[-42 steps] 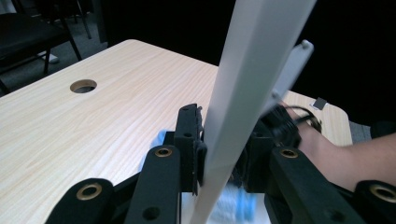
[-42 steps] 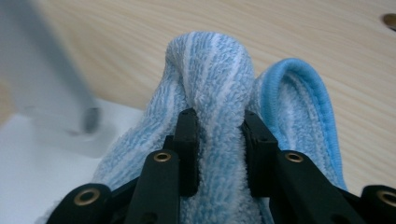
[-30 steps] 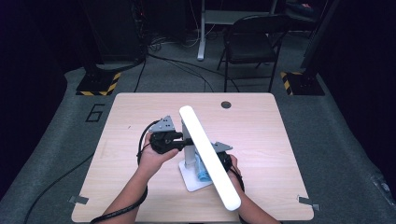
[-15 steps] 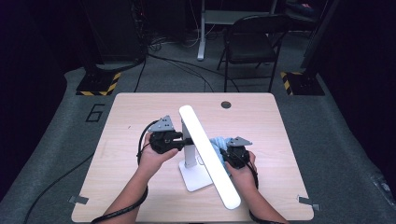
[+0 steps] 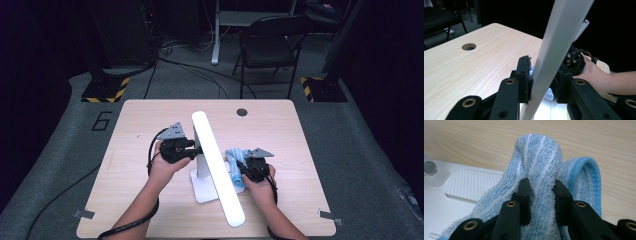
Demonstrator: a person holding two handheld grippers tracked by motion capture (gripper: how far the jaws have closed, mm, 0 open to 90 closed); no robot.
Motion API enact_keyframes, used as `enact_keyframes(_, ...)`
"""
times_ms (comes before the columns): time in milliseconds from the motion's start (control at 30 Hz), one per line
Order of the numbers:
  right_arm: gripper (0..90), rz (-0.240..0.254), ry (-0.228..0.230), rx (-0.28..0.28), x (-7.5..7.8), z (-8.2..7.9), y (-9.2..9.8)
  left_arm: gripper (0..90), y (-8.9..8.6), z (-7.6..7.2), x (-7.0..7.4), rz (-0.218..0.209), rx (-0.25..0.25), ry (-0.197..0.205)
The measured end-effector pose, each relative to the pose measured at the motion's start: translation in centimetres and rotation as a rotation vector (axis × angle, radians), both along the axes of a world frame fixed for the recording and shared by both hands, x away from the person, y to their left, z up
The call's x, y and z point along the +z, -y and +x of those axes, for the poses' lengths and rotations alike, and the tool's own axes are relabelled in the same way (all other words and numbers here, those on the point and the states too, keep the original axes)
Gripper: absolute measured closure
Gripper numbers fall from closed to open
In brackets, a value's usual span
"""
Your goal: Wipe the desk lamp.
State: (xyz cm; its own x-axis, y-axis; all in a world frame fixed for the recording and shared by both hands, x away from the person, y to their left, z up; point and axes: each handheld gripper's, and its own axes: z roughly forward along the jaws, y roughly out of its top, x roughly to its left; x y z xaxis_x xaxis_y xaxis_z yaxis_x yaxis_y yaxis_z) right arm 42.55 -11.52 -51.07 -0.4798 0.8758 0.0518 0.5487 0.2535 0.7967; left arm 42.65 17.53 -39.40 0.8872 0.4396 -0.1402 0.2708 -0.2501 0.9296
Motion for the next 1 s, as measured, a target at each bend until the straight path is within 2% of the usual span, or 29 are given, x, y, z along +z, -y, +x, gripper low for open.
enact_keyframes(267, 70.7, 0.001, -0.005, 0.02, 0.1, -0.7, 0.0, 69.2, -0.2, 0.1, -0.1, 0.01, -0.003, -0.001)
enact_keyframes(400, 70.6, 0.018, -0.006, 0.011, 0.0, -1.0, -0.1, 69.0, -0.2, 0.0, -0.1, 0.001, -0.013, -0.007)
enact_keyframes(500, 70.5, 0.028, -0.013, 0.029, 0.0, -1.3, -0.3, 69.5, -0.1, 0.0, -0.1, 0.006, -0.027, -0.003)
enact_keyframes(633, 70.4, 0.017, -0.014, 0.042, 0.0, -1.5, -0.6, 70.6, -0.1, 0.0, -0.1, 0.017, -0.024, 0.005)
enact_keyframes(867, 69.6, 0.025, -0.029, 0.068, 0.4, -1.1, -0.1, 71.4, -0.4, 0.1, 0.2, 0.048, -0.046, 0.014)
enact_keyframes(1000, 69.5, 0.005, -0.011, 0.037, 0.8, -0.3, 0.7, 71.5, -0.4, 0.1, 0.2, 0.046, -0.047, 0.017)
